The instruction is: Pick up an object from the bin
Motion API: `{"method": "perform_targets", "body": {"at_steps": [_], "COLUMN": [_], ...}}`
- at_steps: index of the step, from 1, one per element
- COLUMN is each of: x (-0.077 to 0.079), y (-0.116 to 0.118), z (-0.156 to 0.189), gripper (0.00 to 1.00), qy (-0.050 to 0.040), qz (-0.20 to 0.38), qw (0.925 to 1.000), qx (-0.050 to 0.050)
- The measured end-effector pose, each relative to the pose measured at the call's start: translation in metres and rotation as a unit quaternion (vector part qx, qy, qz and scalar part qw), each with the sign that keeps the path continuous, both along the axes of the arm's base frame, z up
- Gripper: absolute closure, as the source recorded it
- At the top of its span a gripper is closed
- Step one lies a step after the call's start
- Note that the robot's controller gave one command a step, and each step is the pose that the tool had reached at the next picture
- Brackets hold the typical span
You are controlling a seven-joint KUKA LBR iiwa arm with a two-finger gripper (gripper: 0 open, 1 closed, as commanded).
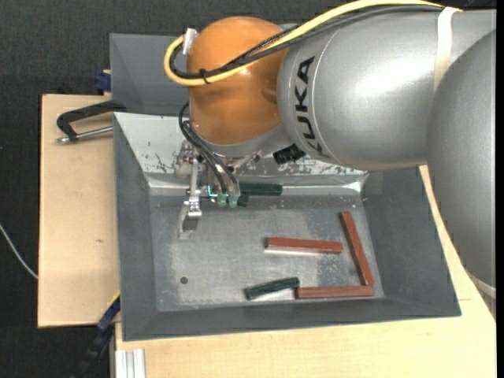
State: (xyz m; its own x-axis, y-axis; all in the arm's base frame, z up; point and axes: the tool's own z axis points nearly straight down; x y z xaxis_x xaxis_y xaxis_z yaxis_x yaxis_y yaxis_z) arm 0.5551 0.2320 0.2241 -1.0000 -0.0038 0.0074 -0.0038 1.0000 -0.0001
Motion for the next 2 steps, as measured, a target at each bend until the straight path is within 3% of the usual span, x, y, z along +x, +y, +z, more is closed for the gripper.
{"method": "perform_targets", "body": {"at_steps": [1, 2], "x": [0.002, 0.016], "y": [-0.001, -0.059], "z": [0.005, -0.034], "gripper": [0.0, 0.0], "qy": [-0.0043, -0.0054], "qz": [-0.002, 0.011], "qw": [1.0, 0.9999], "qx": [0.001, 0.002]}}
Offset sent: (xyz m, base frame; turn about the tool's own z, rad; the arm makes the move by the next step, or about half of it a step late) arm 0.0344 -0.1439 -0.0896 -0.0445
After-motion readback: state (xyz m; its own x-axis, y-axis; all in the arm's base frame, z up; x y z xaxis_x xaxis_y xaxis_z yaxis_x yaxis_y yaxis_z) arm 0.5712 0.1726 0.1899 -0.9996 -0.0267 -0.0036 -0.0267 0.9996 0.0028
